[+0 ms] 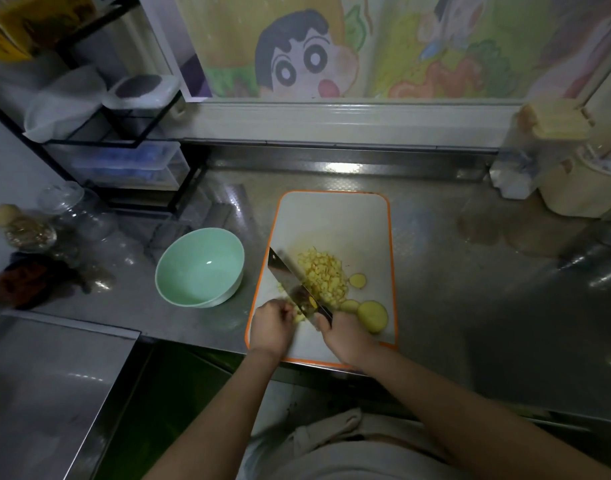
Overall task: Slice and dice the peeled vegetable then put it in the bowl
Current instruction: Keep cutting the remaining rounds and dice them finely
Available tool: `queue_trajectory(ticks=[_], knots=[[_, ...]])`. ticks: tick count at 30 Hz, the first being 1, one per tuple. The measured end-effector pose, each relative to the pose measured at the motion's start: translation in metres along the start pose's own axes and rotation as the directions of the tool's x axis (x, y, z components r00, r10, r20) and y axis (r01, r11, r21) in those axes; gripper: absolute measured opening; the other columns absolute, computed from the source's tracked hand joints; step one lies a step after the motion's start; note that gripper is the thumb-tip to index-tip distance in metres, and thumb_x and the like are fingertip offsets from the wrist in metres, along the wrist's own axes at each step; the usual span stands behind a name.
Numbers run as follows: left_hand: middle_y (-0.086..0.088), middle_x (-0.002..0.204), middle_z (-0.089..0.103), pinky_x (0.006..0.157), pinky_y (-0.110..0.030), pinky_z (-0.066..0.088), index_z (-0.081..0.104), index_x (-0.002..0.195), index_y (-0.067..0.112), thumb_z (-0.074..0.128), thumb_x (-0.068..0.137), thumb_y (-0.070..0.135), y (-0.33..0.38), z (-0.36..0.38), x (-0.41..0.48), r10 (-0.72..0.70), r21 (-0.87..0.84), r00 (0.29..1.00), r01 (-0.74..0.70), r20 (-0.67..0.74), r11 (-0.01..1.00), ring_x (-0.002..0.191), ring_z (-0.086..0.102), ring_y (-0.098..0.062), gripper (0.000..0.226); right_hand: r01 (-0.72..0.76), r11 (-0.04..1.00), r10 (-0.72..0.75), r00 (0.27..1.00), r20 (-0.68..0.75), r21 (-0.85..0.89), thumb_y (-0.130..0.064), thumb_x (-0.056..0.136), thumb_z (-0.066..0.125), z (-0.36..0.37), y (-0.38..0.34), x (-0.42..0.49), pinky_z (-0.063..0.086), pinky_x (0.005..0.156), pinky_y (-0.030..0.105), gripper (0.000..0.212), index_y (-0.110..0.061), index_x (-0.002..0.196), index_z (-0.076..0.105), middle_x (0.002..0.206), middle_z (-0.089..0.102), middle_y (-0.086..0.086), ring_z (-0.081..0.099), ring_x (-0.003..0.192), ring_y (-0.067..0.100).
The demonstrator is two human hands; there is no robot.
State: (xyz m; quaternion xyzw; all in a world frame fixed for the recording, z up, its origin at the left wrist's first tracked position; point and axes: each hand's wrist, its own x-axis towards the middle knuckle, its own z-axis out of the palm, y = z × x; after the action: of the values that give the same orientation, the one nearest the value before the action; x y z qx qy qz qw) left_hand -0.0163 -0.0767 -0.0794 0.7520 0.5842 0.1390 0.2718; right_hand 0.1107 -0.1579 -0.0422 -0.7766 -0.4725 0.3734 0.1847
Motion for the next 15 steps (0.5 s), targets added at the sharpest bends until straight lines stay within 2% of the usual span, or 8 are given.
queue_trajectory(ticks=[2, 4, 6, 10, 15], knots=[[-0.01, 0.089, 0.071, 0.072, -0.029, 0.045, 0.07, 0.082, 0.009, 0.062, 0.082, 0.011, -0.001, 0.0, 0.0, 0.015, 0.011, 1.0, -0.016, 0.004, 1.0, 0.085, 0.064, -0.028, 0.008, 0.008, 1.0, -0.009, 1.0, 0.024, 0.029, -0.039, 0.099, 0.037, -0.003, 0.001, 0.002, 0.048, 0.073, 0.032, 0.046, 0.0, 0.102, 0.061, 0.097, 0.064, 0.021, 0.062, 0.092, 0.033], [-0.01, 0.091, 0.07, 0.074, -0.029, 0.045, 0.07, 0.083, 0.009, 0.062, 0.082, 0.01, -0.002, -0.001, -0.001, 0.03, 0.014, 1.0, -0.03, 0.001, 0.999, 0.086, 0.064, -0.028, 0.009, 0.014, 1.0, -0.015, 0.999, 0.034, 0.016, -0.041, 0.099, 0.037, -0.006, 0.002, 0.003, 0.047, 0.067, 0.033, 0.043, -0.006, 0.084, 0.059, 0.082, 0.062, 0.016, 0.061, 0.081, 0.03], [-0.01, 0.094, 0.069, 0.076, -0.029, 0.045, 0.07, 0.086, 0.008, 0.061, 0.082, 0.008, -0.003, 0.0, -0.002, 0.057, 0.01, 0.998, -0.057, -0.011, 0.998, 0.088, 0.063, -0.028, 0.01, 0.011, 1.0, -0.01, 0.999, 0.033, -0.01, -0.041, 0.099, 0.036, -0.008, 0.004, 0.003, 0.042, 0.059, 0.031, 0.043, -0.017, 0.065, 0.045, 0.069, 0.053, 0.008, 0.056, 0.07, 0.025], [-0.012, 0.096, 0.067, 0.076, -0.028, 0.044, 0.069, 0.086, 0.006, 0.06, 0.082, 0.006, -0.003, -0.001, -0.003, 0.097, 0.012, 0.995, -0.097, -0.015, 0.995, 0.088, 0.062, -0.029, 0.01, 0.011, 1.0, -0.011, 0.999, 0.04, 0.007, -0.041, 0.1, 0.036, -0.013, 0.006, 0.001, 0.031, 0.048, 0.027, 0.045, -0.018, 0.061, 0.04, 0.06, 0.043, 0.0, 0.046, 0.056, 0.017], [-0.012, 0.102, 0.067, 0.08, -0.027, 0.042, 0.07, 0.094, 0.006, 0.054, 0.089, 0.014, -0.006, -0.004, -0.001, 0.102, -0.01, 0.995, -0.102, 0.011, 0.995, 0.093, 0.061, -0.027, 0.019, 0.035, 0.998, -0.037, 0.999, 0.026, 0.053, -0.041, 0.1, 0.035, -0.02, 0.003, -0.005, 0.028, 0.047, 0.025, 0.045, -0.017, 0.062, 0.04, 0.057, 0.041, -0.001, 0.04, 0.05, 0.012]])
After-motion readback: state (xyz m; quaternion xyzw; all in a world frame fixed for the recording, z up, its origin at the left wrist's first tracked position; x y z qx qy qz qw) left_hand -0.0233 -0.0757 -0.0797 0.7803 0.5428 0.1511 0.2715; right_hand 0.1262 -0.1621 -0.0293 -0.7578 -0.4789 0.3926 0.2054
